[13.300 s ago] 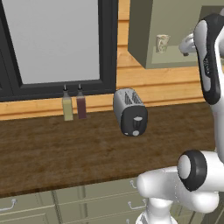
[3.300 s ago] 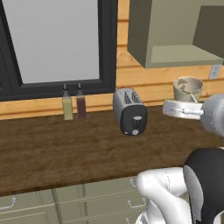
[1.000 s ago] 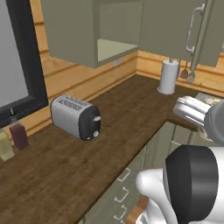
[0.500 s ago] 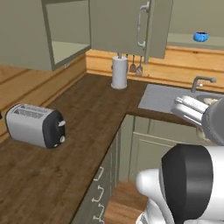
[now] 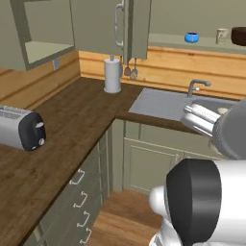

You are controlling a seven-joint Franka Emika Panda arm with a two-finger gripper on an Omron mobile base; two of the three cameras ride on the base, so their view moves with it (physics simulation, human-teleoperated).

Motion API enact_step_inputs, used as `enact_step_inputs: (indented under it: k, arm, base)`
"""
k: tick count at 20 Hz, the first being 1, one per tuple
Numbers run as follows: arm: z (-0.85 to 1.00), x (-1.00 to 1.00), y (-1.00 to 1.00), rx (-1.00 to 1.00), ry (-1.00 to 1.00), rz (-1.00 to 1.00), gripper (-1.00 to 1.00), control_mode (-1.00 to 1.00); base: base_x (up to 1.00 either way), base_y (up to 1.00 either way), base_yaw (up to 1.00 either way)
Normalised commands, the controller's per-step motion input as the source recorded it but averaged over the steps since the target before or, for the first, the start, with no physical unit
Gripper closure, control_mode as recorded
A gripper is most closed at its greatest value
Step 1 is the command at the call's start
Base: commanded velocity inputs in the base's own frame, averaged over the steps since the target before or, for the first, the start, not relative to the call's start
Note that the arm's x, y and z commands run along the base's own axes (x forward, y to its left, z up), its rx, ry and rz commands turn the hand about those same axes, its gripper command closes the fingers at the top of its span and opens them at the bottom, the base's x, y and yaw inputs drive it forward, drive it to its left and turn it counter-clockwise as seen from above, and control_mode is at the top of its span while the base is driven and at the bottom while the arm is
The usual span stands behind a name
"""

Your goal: Gather all objects into one cabinet and sort the glasses and bowls to opposite sides.

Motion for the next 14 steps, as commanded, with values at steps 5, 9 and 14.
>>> enact_step_inputs:
  k: [5,9,14]
  arm:
    - [0.00,0.00,0.00,0.00,0.00,0.00,1.00,1.00]
    - [0.00,0.00,0.00,0.00,0.00,0.00,1.00,1.00]
    - [0.00,0.00,0.00,0.00,0.00,0.00,1.00,1.00]
  base:
    - [0.00,-0.15,-0.09]
    - [0.00,-0.33,-0.27]
    - [0.01,-0.34,-0.38]
